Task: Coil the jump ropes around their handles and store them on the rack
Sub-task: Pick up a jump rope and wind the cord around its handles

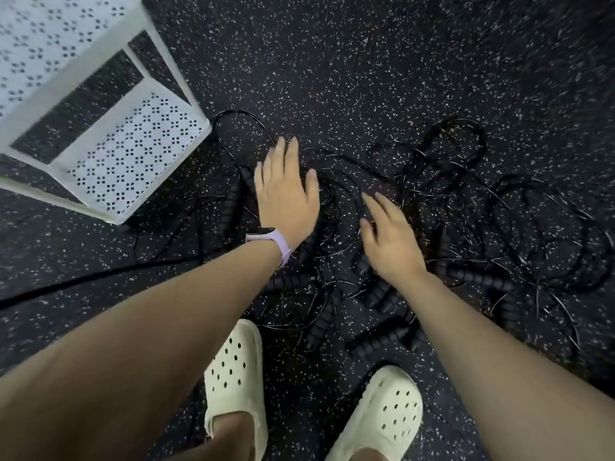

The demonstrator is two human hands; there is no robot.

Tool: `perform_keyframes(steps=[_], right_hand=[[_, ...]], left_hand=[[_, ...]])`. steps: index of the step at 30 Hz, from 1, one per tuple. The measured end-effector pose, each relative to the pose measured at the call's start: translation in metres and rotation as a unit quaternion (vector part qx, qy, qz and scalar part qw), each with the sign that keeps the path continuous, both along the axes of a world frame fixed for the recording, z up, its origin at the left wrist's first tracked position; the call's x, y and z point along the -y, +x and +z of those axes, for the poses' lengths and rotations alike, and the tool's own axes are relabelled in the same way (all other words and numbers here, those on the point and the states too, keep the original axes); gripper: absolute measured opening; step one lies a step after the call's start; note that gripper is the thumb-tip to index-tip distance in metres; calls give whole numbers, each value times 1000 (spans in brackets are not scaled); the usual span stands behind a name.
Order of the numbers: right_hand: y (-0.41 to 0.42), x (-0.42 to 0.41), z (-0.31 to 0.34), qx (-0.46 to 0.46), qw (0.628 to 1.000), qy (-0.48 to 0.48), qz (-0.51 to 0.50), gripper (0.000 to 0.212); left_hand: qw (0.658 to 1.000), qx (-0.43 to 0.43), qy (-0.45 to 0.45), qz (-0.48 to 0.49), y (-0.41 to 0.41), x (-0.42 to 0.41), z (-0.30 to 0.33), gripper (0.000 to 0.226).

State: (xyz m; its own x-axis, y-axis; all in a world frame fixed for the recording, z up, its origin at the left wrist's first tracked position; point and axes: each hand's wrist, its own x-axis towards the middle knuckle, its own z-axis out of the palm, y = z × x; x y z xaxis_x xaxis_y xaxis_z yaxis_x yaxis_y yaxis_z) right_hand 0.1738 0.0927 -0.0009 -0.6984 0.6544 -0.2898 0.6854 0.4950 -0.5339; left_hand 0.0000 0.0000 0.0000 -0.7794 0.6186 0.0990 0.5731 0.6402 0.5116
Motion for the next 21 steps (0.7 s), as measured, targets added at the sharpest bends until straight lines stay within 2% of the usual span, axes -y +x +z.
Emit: perform_keyframes(steps=[4, 10, 14, 21], right_hand=[[0, 0, -25, 35, 999, 1, 26, 53], [0, -9, -54, 57, 998, 8, 27, 54], [8, -8, -62, 59, 998, 6, 27, 53], [11, -14, -53, 53, 999, -2, 10, 53]], left_hand=[[998, 45, -37, -3, 16, -8, -33, 56], [996, 81, -41, -9, 30, -15, -71, 56], [995, 72, -46, -45, 34, -12, -79, 56], [995, 93, -40, -25, 38, -9, -75, 54]])
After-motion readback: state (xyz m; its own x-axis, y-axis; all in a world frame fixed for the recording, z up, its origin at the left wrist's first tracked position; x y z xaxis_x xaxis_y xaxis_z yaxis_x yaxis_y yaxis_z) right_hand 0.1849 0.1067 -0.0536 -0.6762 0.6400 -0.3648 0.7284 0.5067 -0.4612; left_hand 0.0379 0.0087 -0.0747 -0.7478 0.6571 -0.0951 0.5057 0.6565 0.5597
